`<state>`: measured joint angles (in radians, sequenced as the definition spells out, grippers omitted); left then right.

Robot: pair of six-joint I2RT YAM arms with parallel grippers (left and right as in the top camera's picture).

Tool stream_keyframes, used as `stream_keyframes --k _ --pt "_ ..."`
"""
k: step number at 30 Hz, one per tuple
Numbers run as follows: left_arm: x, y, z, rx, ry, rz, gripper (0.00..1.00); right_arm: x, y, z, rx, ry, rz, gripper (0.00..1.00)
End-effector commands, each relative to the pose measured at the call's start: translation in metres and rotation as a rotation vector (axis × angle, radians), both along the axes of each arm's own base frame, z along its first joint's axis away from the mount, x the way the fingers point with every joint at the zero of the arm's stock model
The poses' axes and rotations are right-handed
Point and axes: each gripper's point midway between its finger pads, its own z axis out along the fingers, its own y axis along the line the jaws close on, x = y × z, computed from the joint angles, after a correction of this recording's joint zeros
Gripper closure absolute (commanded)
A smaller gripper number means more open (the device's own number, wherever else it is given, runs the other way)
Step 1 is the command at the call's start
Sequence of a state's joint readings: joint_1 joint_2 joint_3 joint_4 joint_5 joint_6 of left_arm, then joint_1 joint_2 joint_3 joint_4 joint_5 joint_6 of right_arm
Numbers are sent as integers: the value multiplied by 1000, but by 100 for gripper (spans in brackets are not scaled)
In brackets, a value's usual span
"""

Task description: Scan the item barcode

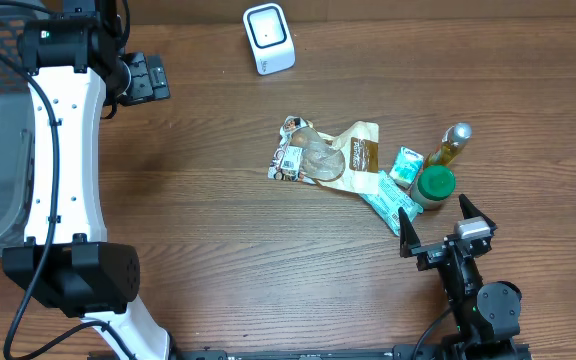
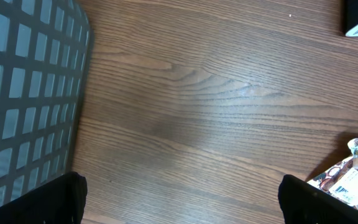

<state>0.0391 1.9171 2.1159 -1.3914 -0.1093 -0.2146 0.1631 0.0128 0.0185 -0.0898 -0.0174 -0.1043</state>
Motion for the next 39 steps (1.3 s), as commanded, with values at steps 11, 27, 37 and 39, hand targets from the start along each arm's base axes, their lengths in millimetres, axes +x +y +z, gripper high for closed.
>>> stream_keyframes --k 11,27,37,39 --pt "-38 -107 84 -24 -216 -258 0 1 -4 -1 3 -5 -21 0" --pt "-232 -91 262 -146 -829 -379 1 1 -4 -1 3 -5 -21 0" --pt "-279 -54 270 -108 -935 -264 0 1 -4 -1 3 -5 -21 0" --pt "-277 -47 257 -80 -904 -215 1 1 -4 -1 3 -5 -22 0"
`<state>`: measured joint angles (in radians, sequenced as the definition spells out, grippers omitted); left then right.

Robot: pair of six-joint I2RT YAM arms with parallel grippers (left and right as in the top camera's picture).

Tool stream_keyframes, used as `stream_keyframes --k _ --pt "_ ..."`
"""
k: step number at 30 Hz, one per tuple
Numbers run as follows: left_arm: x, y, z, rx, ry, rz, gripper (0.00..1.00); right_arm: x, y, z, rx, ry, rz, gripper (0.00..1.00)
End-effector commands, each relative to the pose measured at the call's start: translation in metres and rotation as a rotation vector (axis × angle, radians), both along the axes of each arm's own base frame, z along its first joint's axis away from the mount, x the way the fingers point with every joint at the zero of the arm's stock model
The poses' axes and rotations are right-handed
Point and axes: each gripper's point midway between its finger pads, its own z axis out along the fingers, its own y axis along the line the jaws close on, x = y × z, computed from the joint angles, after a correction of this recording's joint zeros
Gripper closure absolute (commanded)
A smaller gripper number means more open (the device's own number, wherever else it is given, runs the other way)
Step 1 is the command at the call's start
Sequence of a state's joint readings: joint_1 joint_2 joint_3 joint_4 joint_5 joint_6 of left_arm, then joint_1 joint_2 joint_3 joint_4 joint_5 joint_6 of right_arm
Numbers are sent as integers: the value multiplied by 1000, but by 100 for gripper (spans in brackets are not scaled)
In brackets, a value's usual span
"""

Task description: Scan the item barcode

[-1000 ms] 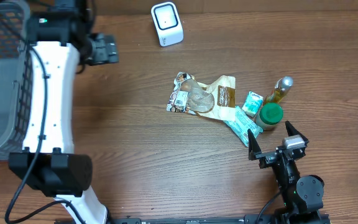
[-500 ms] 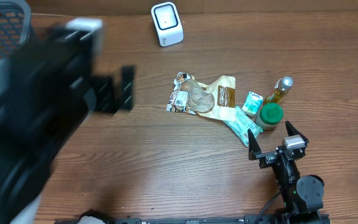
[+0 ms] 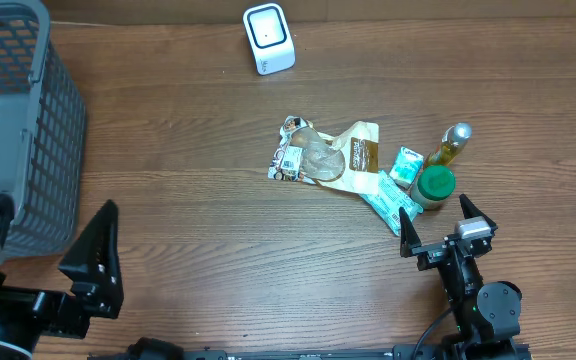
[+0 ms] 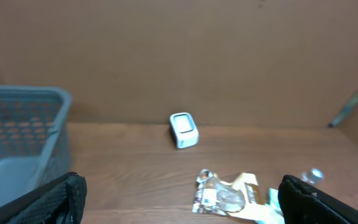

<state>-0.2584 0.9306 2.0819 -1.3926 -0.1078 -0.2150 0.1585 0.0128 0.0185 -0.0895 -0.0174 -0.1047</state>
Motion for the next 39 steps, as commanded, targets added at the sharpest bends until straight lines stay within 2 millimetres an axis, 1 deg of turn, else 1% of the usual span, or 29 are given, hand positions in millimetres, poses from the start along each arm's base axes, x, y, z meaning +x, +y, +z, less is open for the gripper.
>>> stream_keyframes --k 1,5,6,7,9,12,16,21,22,24,26,27,31,35,39 --pt "7 12 -25 7 69 88 0 1 -3 -1 3 -4 -17 0" --pt "15 20 -62 24 171 151 1 1 -3 -1 3 -4 -17 0" --pt "17 22 -74 29 202 162 0 1 -3 -1 3 -4 -17 0" --pt "19 23 -91 35 245 172 0 1 -3 -1 3 -4 -17 0" --pt "21 24 -111 44 296 178 1 1 -3 -1 3 -4 -17 0" --pt "20 25 -143 58 372 181 1 1 -3 -1 3 -4 -17 0" --pt "17 25 -174 68 434 179 0 1 -3 -1 3 -4 -17 0" --pt "9 26 -221 84 524 179 1 1 -3 -1 3 -4 -17 0" --pt "10 27 -228 88 522 187 1 1 -3 -1 3 -4 -17 0" --pt "19 30 -232 86 459 206 0 1 -3 -2 3 -4 -17 0" --pt "32 29 -227 67 355 208 1 1 -3 -1 3 -4 -17 0" --pt "44 28 -216 43 232 210 0 1 -3 -2 3 -4 -17 0" --pt "63 29 -184 -14 -65 223 0 1 -3 -1 3 -4 -17 0" --pt "67 24 -163 -59 -312 189 1 1 -3 -1 3 -4 -17 0" --pt "59 20 -146 -85 -527 154 0 1 -3 -1 3 -4 -17 0"
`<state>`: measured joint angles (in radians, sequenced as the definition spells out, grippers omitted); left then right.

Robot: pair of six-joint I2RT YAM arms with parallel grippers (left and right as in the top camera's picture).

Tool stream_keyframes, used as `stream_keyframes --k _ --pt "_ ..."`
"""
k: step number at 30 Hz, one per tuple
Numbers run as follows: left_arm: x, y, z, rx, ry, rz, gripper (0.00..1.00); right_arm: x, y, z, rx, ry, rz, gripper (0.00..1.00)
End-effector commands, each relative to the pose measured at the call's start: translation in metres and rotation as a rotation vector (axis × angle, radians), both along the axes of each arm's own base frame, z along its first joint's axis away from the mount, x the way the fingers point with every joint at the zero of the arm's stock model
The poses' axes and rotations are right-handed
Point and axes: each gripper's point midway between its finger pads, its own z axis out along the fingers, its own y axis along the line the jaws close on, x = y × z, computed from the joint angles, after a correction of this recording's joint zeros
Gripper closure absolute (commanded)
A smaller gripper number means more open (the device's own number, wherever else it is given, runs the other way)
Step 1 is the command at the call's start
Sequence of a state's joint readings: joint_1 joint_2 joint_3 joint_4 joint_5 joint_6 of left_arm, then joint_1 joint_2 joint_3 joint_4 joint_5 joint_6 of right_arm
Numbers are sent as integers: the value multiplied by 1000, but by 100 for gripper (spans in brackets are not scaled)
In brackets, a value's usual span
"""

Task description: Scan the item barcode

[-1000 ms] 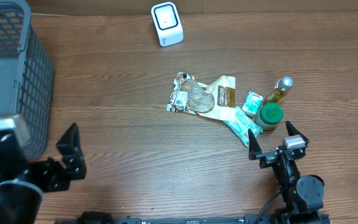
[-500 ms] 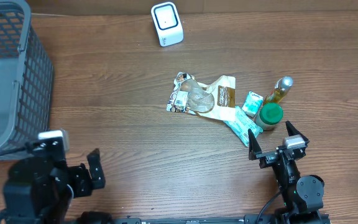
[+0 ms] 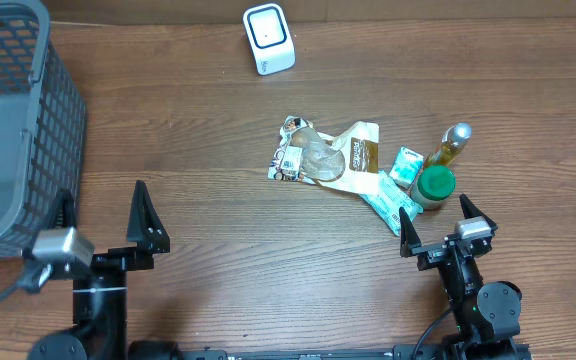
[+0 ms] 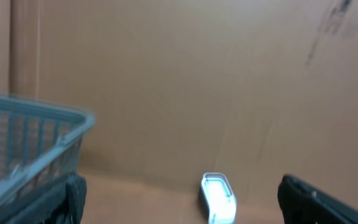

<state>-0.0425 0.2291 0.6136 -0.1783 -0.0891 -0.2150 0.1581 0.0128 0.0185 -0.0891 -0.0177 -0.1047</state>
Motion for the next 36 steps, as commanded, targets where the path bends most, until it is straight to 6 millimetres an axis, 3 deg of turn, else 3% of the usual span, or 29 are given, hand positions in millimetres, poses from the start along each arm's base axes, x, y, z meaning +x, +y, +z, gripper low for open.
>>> stream_keyframes --k 1,9,16,30,36 --pt "-7 -6 1 0 -134 -39 0 1 -3 -2 3 -4 -17 0" --pt "-28 -5 2 3 -423 -37 0 1 -3 -2 3 -4 -17 0" --pt "-28 -1 -8 10 -485 -16 1 1 -3 -2 3 -4 -17 0" --pt "16 8 -94 20 -224 19 0 1 -3 -2 3 -4 -17 0" --pt "32 20 -146 10 1 70 0 1 -3 -2 3 -4 -17 0"
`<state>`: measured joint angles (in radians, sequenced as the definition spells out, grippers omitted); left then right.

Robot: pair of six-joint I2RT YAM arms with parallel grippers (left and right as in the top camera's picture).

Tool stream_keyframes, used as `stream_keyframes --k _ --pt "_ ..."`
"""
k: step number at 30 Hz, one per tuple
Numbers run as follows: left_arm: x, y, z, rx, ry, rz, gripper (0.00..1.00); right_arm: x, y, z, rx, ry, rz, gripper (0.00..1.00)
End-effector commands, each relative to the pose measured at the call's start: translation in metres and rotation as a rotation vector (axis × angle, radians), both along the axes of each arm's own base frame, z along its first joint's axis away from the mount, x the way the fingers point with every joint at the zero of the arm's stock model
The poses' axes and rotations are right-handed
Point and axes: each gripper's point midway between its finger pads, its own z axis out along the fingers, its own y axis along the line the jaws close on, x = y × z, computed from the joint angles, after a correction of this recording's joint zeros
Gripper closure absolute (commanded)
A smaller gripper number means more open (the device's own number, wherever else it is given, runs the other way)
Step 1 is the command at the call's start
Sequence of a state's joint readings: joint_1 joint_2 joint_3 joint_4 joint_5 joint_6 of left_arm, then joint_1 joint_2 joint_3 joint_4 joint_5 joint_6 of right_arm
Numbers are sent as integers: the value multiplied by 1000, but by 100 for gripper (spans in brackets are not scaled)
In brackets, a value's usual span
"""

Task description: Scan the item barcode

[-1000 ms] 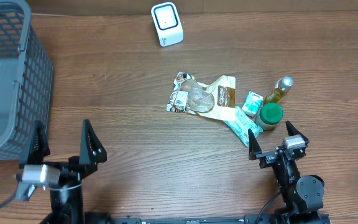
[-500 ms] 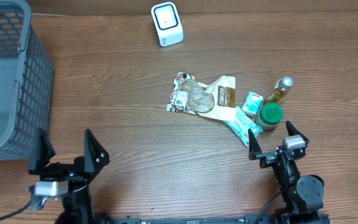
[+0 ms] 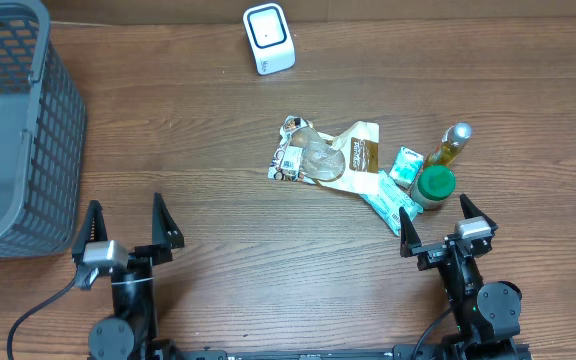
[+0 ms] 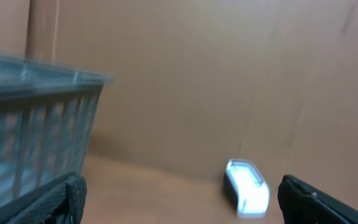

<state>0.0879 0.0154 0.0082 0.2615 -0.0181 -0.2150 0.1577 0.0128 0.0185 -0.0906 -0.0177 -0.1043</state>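
Note:
The white barcode scanner (image 3: 269,38) stands at the table's far edge; the left wrist view shows the scanner (image 4: 247,186) blurred, ahead and to the right. The items lie mid-right: a crumpled clear and tan packet (image 3: 323,155), a teal packet (image 3: 388,195), a small green packet (image 3: 405,163), a green-lidded jar (image 3: 434,186) and a bottle of yellow liquid (image 3: 451,143). My left gripper (image 3: 128,222) sits open at the front left, far from the items, holding nothing. My right gripper (image 3: 436,222) is open at the front right, just short of the jar.
A grey mesh basket (image 3: 18,120) fills the far left corner, and the basket (image 4: 30,124) looms at the left of the wrist view. A brown cardboard wall (image 4: 185,74) backs the table. Bare wood lies between the left gripper and the packets.
My left arm has shifted a little to the right along the front edge. In its wrist view the basket is larger and the scanner sits further right. Items and right arm are unchanged.
My left arm was stretched out beside the basket at the far left, its camera looking down at the table. Then it was back at the front left corner, facing the wall. It has since sat near the front edge, open, while the right arm and items stayed put.

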Motion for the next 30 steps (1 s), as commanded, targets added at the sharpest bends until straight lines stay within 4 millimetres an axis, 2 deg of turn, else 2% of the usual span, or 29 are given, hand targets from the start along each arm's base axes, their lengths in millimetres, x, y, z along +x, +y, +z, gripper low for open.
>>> stream_keyframes --k 1,7,8,9,30 --pt "4 5 -24 -16 95 21 1 1 -3 -1 3 -6 -16 0" --pt "6 7 -67 3 271 39 0 1 -3 -1 3 -6 -17 0" --pt "6 9 -79 2 321 49 0 1 -3 -1 3 -6 -16 0" --pt "6 9 -81 10 332 50 1 1 -3 -1 3 -6 -16 0" --pt "6 7 -81 44 334 44 0 1 -3 -1 3 -6 -16 0"
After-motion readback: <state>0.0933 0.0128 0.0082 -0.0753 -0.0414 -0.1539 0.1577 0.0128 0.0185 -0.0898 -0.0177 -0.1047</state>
